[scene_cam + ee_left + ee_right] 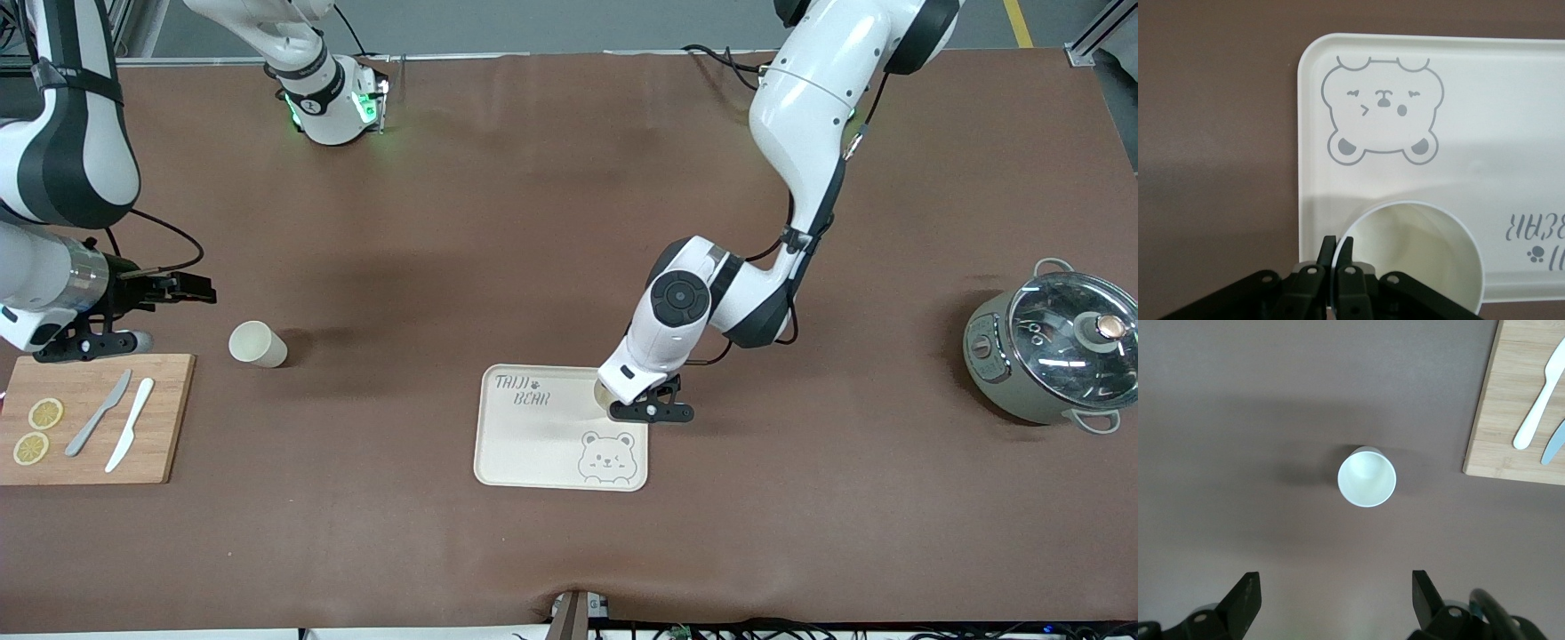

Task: Place white IKEA cup upright on tray with both arms
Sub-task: 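Carry the cup with the left gripper onto the bear tray, then set the cup upright on the tray while the right gripper reaches the other cup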

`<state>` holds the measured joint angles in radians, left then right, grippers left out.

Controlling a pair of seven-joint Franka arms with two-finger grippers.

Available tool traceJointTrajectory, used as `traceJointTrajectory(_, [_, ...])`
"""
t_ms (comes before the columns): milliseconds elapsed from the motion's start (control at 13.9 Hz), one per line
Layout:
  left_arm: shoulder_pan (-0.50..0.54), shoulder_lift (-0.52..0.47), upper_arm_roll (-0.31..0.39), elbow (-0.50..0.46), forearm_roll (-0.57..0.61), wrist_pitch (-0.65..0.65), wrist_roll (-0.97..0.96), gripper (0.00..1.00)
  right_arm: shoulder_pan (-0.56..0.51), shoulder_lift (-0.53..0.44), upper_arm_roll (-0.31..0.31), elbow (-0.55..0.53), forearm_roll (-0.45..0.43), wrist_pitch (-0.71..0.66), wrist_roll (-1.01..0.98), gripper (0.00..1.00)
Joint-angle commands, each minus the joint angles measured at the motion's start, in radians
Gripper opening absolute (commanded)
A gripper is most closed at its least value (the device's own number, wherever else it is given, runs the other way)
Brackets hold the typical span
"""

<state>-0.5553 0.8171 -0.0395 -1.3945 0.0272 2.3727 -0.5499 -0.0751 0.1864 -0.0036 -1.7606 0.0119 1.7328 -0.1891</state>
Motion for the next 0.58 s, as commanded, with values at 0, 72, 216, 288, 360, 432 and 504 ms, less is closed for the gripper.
traceJointTrajectory(0, [-0.011, 0.024, 0.01, 0.028, 0.02, 0.029, -0.025, 0.0, -0.017, -0.024, 0.01, -0.063, -0.006, 0.054, -0.01, 1.0])
traceJointTrajectory(72, [-0.011, 0.025, 0.01, 0.026, 0.02, 0.036, -0.027, 0.0, -0.026, -0.024, 0.01, -0.085, -0.006, 0.074, -0.013, 1.0])
traceJointTrajectory(216, [-0.011, 0.03, 0.01, 0.026, 0.02, 0.037, -0.039, 0.0, -0.048, -0.012, 0.01, -0.106, -0.006, 0.093, -0.016, 1.0])
traceJointTrajectory(288, [-0.017, 0.03, 0.01, 0.026, 0.02, 0.037, -0.042, 0.0, -0.049, -0.01, 0.01, -0.111, -0.006, 0.096, -0.016, 1.0])
traceJointTrajectory(360, [-0.017, 0.03, 0.01, 0.026, 0.02, 0.039, -0.044, 0.0, -0.051, -0.007, 0.01, -0.123, -0.006, 0.103, -0.016, 1.0])
traceJointTrajectory(432, [-0.018, 0.03, 0.01, 0.026, 0.02, 0.039, -0.048, 0.0, -0.052, -0.008, 0.01, -0.141, -0.006, 0.132, -0.016, 1.0])
traceJointTrajectory(504, [-0.018, 0.031, 0.01, 0.026, 0.02, 0.039, -0.05, 0.0, -0.052, -0.008, 0.01, -0.146, -0.006, 0.142, -0.015, 1.0])
